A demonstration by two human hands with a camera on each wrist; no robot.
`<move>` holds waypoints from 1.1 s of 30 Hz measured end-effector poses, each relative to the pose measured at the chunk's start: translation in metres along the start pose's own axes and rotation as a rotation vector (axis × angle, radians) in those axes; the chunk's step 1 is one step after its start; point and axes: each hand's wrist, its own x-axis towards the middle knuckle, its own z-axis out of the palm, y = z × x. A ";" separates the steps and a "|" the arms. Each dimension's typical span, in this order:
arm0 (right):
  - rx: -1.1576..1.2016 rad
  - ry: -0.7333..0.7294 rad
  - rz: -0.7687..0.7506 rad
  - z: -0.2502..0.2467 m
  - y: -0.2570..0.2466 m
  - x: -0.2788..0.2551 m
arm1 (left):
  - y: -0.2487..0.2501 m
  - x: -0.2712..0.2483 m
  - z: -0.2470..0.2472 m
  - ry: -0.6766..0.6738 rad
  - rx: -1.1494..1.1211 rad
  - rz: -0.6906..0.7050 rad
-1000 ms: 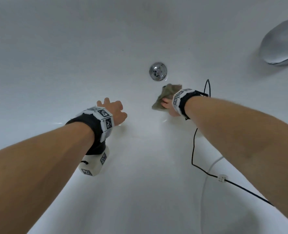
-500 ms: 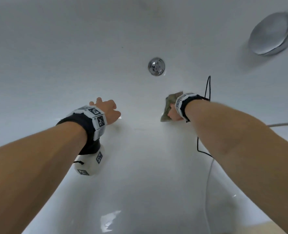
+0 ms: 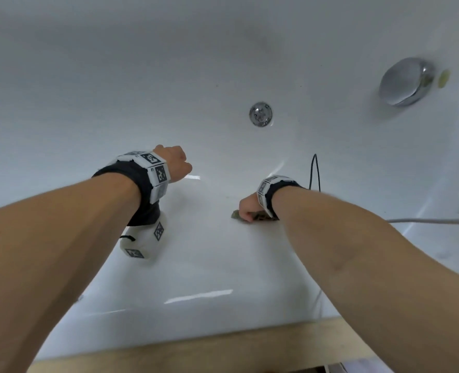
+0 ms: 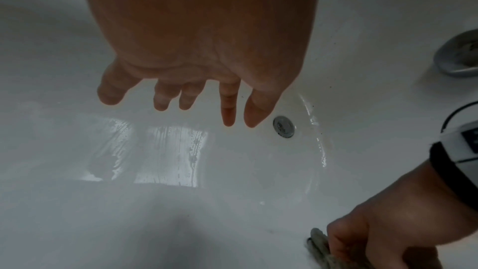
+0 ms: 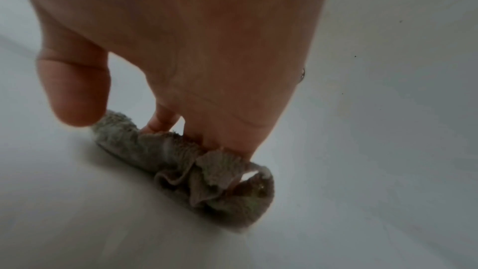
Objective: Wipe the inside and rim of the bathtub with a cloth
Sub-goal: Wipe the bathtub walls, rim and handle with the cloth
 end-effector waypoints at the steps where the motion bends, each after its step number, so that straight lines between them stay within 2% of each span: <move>1: -0.003 0.041 -0.018 0.004 -0.003 -0.010 | 0.000 -0.007 0.000 0.005 -0.001 0.012; 5: 0.160 0.076 -0.031 0.016 -0.001 -0.039 | -0.004 -0.033 -0.003 0.024 0.005 0.036; 8: 0.143 0.149 -0.030 0.025 0.004 -0.060 | -0.003 -0.057 -0.006 0.050 0.021 0.046; 12: -0.191 0.277 0.056 0.038 0.009 -0.080 | 0.004 -0.093 0.003 0.082 0.032 0.073; 14: -0.310 0.300 0.068 0.045 0.013 -0.087 | 0.009 -0.110 0.009 0.098 0.039 0.094; 16: -0.392 0.264 0.055 0.056 0.014 -0.099 | 0.012 -0.129 0.014 0.093 0.043 0.099; 19: -0.356 0.300 0.023 0.066 0.024 -0.096 | 0.016 -0.153 0.019 0.078 0.055 0.114; 21: -0.305 0.336 0.011 0.061 0.043 -0.063 | 0.019 -0.168 0.019 0.069 0.069 0.128; 24: -0.262 0.407 -0.035 0.071 0.061 -0.063 | 0.023 -0.189 0.021 0.051 0.110 0.157; 25: -0.228 0.450 -0.038 0.077 0.063 -0.070 | 0.024 -0.194 0.021 0.052 0.126 0.175; 29: -0.194 0.485 -0.059 0.131 0.046 -0.184 | 0.035 -0.209 0.025 0.060 0.184 0.237; 31: -0.243 0.546 -0.074 0.153 0.051 -0.197 | 0.037 -0.221 0.035 0.050 0.233 0.240; 33: -0.314 0.702 -0.112 0.167 0.064 -0.196 | 0.043 -0.233 0.045 0.053 0.276 0.257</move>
